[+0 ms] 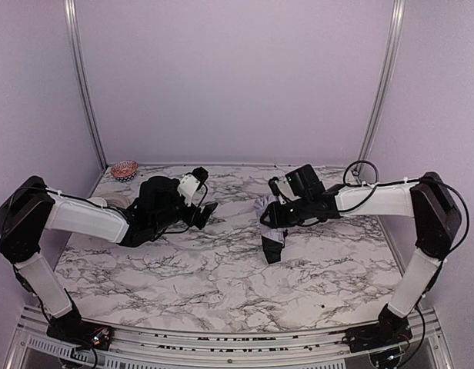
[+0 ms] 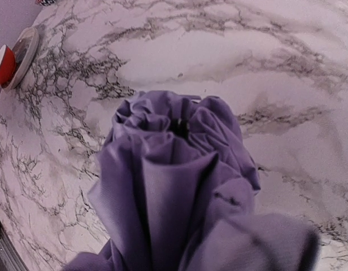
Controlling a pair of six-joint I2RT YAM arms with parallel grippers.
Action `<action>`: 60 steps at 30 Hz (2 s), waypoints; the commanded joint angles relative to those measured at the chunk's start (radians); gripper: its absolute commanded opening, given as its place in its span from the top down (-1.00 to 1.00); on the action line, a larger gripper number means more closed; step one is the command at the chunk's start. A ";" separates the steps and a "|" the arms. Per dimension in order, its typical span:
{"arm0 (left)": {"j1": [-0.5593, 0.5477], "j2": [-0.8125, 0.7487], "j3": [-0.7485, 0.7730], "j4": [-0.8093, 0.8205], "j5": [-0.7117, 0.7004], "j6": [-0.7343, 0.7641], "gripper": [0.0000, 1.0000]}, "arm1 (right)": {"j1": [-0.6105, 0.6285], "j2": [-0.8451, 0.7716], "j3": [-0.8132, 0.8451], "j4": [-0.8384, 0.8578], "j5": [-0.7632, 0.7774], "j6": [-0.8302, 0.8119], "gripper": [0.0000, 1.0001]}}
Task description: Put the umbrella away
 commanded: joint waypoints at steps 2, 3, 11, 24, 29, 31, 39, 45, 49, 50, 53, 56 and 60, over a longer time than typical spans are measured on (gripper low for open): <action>0.003 -0.010 0.026 -0.043 -0.009 -0.025 -0.98 | 0.006 0.100 0.018 -0.044 -0.114 0.100 0.41; 0.002 -0.010 0.024 -0.044 -0.013 -0.022 -0.98 | 0.006 0.106 0.004 -0.027 -0.094 0.111 0.38; 0.003 -0.013 0.010 -0.056 -0.036 0.010 -0.98 | -0.005 0.106 -0.025 0.010 -0.068 0.150 -0.42; 0.003 -0.006 0.012 -0.068 -0.042 0.030 -0.98 | -0.042 -0.089 0.134 -0.217 0.026 -0.034 -0.99; 0.003 0.004 0.017 -0.081 -0.036 0.026 -0.98 | -0.115 -0.131 0.047 -0.243 0.021 -0.096 -0.77; 0.001 0.010 0.026 -0.100 -0.017 0.018 -0.98 | -0.120 -0.115 0.024 -0.251 -0.013 -0.102 -0.54; -0.015 0.032 0.049 -0.145 0.023 0.022 -0.98 | -0.101 -0.048 -0.027 -0.206 -0.228 -0.158 -0.26; -0.027 0.044 0.076 -0.175 0.023 0.041 -0.98 | -0.086 0.003 -0.044 -0.177 -0.271 -0.152 -0.15; -0.031 0.050 0.084 -0.186 0.025 0.056 -0.98 | -0.069 0.008 -0.060 -0.189 -0.265 -0.156 -0.14; -0.031 0.052 0.088 -0.188 0.025 0.057 -0.98 | -0.067 0.010 -0.069 -0.190 -0.259 -0.152 -0.13; -0.035 0.063 0.101 -0.200 0.025 0.059 -0.98 | -0.064 0.019 -0.103 -0.173 -0.247 -0.140 0.07; -0.041 0.069 0.111 -0.208 0.024 0.065 -0.98 | -0.065 0.023 -0.129 -0.141 -0.224 -0.133 0.24; -0.045 0.067 0.114 -0.214 0.027 0.075 -0.98 | -0.066 0.036 -0.129 -0.114 -0.213 -0.124 0.36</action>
